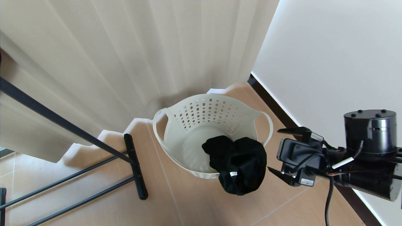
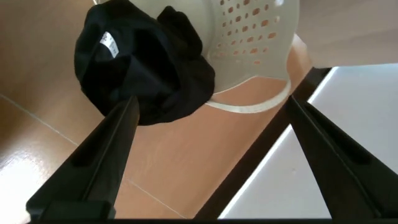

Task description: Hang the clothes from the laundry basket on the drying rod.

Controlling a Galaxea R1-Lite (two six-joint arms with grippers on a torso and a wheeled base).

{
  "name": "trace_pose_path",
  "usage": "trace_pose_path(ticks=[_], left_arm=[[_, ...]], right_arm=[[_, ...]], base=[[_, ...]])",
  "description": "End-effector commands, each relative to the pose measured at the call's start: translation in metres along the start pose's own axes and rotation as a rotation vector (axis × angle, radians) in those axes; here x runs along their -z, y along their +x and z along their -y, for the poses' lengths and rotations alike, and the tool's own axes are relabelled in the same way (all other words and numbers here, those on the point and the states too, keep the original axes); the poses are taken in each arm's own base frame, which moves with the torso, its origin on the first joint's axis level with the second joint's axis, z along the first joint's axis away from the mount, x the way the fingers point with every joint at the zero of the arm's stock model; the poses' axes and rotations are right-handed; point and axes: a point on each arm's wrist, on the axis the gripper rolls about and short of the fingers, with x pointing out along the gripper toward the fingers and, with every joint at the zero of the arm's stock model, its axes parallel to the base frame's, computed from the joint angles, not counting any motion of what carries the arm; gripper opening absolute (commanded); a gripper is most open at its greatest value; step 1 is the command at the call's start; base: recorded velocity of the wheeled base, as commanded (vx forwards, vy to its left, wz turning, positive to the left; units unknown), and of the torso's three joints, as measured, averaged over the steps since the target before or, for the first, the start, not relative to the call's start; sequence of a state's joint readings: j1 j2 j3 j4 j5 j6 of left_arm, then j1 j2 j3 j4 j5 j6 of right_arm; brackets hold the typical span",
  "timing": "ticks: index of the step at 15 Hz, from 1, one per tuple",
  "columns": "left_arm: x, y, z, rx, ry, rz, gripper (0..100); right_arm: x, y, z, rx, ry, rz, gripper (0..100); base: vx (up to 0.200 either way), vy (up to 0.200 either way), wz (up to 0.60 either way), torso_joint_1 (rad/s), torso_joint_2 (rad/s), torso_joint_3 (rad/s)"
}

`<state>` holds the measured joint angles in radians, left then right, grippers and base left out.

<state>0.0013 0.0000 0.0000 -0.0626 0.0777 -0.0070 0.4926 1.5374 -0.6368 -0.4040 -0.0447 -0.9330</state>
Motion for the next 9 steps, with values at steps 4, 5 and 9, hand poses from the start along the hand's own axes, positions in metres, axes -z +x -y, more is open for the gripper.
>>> trace_pose_path(ticks=[4,5,9], left_arm=[[0.0,0.0,0.0,-0.001,0.001,0.0,100],[0.0,0.0,0.0,-0.001,-0.001,0.0,100],[0.0,0.0,0.0,0.001,-0.001,0.0,100]], right_arm=[[0.005,0.064,-0.013,-0.069,0.019,-0.045,100],[0.007,0.074,-0.015,-0.056,0.026,-0.035,100],[0.016,0.104,-0.03,-0.085,0.035,-0.06,100]], base=[[0.0,0.0,0.0,0.0,0.0,0.0],[0.0,0.0,0.0,0.0,0.0,0.0],[0.0,0.0,0.0,0.0,0.0,0.0]])
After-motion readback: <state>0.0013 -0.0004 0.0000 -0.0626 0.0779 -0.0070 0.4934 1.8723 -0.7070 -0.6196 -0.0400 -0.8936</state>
